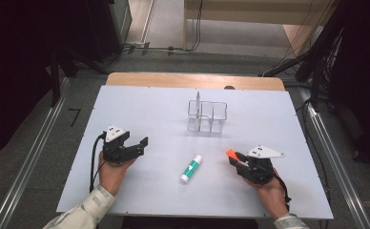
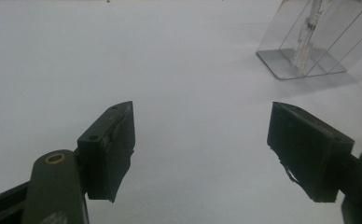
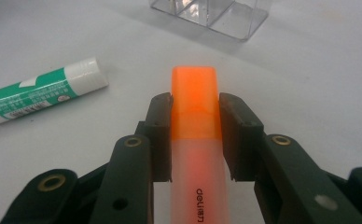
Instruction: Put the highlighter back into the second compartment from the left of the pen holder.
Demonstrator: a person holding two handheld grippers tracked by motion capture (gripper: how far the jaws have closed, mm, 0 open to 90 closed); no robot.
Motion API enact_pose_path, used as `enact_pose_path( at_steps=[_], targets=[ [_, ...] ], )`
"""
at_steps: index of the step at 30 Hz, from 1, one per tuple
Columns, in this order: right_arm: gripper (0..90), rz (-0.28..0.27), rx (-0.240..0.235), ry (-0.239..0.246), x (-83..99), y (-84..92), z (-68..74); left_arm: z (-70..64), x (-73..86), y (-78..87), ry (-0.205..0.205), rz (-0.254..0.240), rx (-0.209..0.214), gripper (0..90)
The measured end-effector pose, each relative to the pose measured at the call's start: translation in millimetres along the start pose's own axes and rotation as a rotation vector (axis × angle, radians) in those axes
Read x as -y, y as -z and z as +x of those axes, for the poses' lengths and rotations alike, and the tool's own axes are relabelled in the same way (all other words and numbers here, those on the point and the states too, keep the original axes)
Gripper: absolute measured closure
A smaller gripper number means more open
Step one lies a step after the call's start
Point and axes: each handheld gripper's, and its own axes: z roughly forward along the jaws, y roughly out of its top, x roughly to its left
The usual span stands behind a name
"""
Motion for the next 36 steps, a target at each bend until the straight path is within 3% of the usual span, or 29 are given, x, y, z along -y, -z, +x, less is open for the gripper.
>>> enact_pose_path(
  at_steps=[7,20,33,36],
  targets=[
    [64.6,-0.021,-0.001,0.001,-9.7,-2.0,0.5,0.3,0.1,-0.5,-0.001,0.002,-0.002,23.8],
    [64.6,-0.118,-0.005,-0.042,-40.3,-2.1,-2.8,1.6,0.1,-1.7,0.003,0.012,-0.002,23.7],
    [64.6,-0.171,-0.002,-0.061,-77.7,-18.3,-5.1,1.0,0.5,-2.1,-0.007,0.010,-0.011,23.7],
    [64.6,-0.168,0.003,-0.046,-85.3,-23.0,-2.5,1.2,0.5,-2.1,-0.009,0.010,-0.012,23.7]
  ],
)
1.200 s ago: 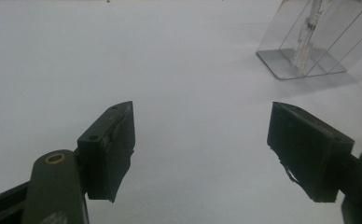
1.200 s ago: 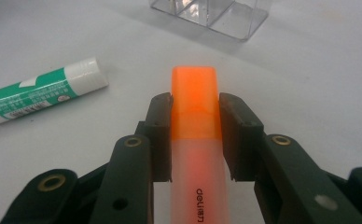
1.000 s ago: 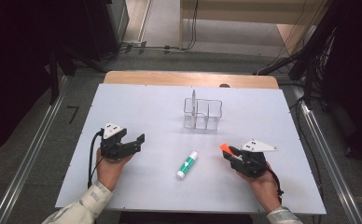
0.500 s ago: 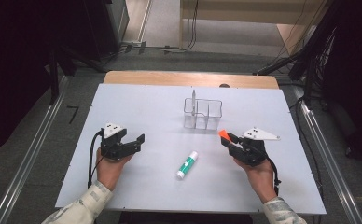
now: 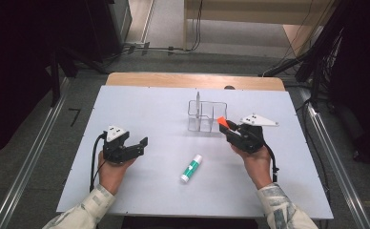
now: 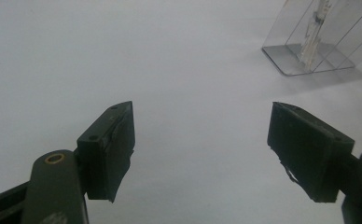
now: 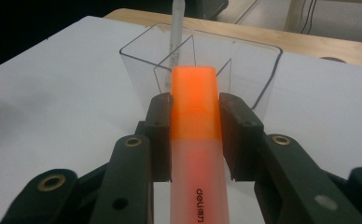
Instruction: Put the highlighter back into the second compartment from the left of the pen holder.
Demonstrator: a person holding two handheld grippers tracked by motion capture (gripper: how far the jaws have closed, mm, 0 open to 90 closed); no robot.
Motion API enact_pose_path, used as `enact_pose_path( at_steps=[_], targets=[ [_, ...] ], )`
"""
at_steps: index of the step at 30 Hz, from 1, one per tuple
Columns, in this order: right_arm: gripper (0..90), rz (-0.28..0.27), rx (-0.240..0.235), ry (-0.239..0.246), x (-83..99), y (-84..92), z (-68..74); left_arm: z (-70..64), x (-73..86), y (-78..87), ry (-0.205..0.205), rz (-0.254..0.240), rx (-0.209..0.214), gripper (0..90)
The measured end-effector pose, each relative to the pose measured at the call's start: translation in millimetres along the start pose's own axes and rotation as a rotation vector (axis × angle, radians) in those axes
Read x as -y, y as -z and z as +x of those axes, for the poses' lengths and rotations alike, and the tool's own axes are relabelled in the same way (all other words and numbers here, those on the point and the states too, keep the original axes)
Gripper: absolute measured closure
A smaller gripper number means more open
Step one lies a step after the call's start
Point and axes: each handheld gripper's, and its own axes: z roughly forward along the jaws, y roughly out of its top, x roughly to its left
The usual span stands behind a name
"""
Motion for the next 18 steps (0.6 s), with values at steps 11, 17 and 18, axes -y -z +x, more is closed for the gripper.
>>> enact_pose_path(
  at_steps=[11,17,18],
  targets=[
    [64.6,-0.016,0.008,0.005,-22.1,-14.8,2.9,0.7,-0.3,-0.2,-0.001,-0.006,-0.002,23.8],
    [64.6,-0.022,0.009,0.002,-35.4,-22.1,4.3,1.2,-0.3,-0.3,-0.003,-0.005,-0.002,23.7],
    [64.6,-0.019,0.009,-0.001,-37.5,-23.8,5.1,1.2,-0.3,-0.5,-0.004,-0.005,-0.002,23.7]
  ],
)
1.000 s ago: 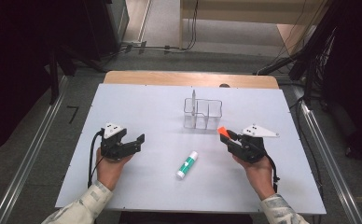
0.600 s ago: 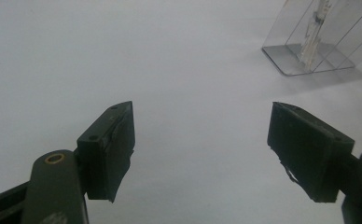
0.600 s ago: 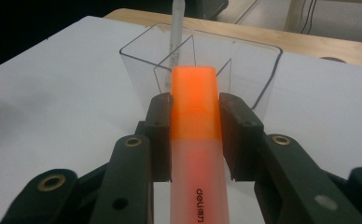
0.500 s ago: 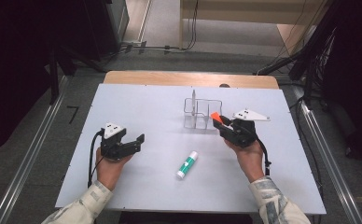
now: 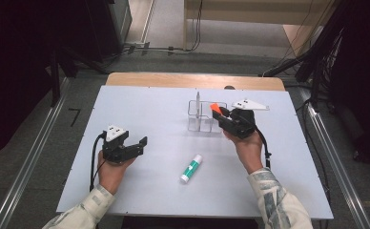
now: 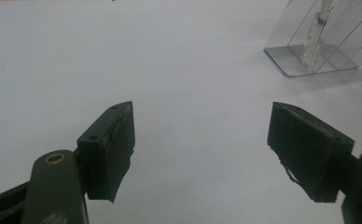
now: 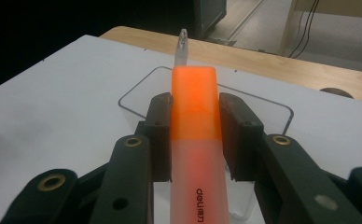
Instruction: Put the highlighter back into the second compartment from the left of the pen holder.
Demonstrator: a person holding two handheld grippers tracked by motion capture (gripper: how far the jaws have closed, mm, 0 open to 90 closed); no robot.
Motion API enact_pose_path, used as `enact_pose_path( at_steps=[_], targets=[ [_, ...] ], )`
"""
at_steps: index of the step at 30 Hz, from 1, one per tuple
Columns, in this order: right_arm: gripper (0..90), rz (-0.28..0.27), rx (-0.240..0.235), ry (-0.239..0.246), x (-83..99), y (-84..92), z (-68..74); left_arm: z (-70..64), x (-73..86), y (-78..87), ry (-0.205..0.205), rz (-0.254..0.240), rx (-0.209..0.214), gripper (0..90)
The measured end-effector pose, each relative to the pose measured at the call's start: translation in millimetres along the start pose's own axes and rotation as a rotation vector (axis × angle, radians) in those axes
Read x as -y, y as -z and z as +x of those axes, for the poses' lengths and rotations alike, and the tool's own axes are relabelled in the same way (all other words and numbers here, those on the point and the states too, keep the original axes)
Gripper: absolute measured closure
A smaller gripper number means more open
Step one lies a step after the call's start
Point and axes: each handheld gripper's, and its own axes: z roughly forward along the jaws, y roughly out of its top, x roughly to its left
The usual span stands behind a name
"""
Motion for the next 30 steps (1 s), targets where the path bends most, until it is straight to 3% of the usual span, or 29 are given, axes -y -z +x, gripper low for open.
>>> enact_pose_path(
  at_steps=[13,30],
  targets=[
    [64.6,-0.021,0.007,-0.006,-25.8,-22.1,8.0,2.2,-0.3,-0.5,-0.008,-0.003,-0.015,22.5],
    [64.4,0.003,0.066,-0.064,-41.4,-60.5,-4.4,1.8,-0.7,0.2,-0.021,-0.009,-0.013,22.4]
  ],
)
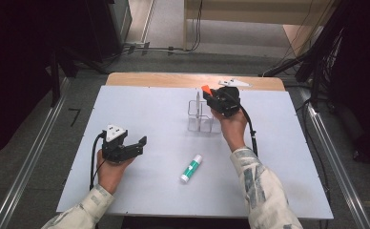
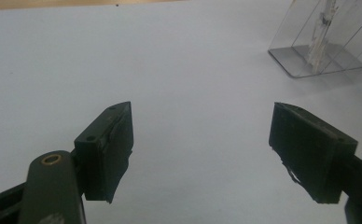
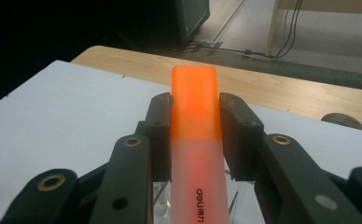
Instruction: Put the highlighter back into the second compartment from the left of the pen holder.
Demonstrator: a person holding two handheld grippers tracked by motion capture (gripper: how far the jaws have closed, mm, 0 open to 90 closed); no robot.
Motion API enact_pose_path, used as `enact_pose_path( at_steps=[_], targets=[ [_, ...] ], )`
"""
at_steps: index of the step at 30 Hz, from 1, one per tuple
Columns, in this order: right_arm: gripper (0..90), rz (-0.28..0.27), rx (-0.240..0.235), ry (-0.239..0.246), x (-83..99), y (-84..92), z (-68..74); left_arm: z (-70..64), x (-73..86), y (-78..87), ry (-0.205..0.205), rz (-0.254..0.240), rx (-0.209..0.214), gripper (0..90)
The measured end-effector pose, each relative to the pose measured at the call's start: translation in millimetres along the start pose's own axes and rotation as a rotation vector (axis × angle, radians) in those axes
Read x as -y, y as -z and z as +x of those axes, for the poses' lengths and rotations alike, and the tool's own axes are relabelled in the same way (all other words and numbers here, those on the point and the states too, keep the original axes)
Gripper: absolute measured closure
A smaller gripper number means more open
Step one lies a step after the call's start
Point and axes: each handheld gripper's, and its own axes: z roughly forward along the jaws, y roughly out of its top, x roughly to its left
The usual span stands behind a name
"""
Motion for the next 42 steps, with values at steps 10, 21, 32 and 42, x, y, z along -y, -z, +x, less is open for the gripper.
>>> enact_pose_path(
  at_steps=[10,21,32,42],
  targets=[
    [64.3,-0.002,0.012,-0.019,-7.7,-10.1,-2.3,0.3,-0.1,0.8,0.000,-0.003,0.001,22.4],
    [64.1,0.003,0.002,-0.032,-8.1,-19.0,0.3,0.4,-0.1,0.7,0.001,0.001,0.002,22.4],
    [64.0,-0.005,-0.003,-0.049,-10.3,-19.1,-0.9,0.1,0.2,0.1,0.002,0.004,0.004,22.4],
    [63.8,-0.004,-0.006,-0.061,-11.2,-19.0,-1.5,0.1,0.3,-0.1,-0.001,0.007,0.006,22.4]
  ],
)
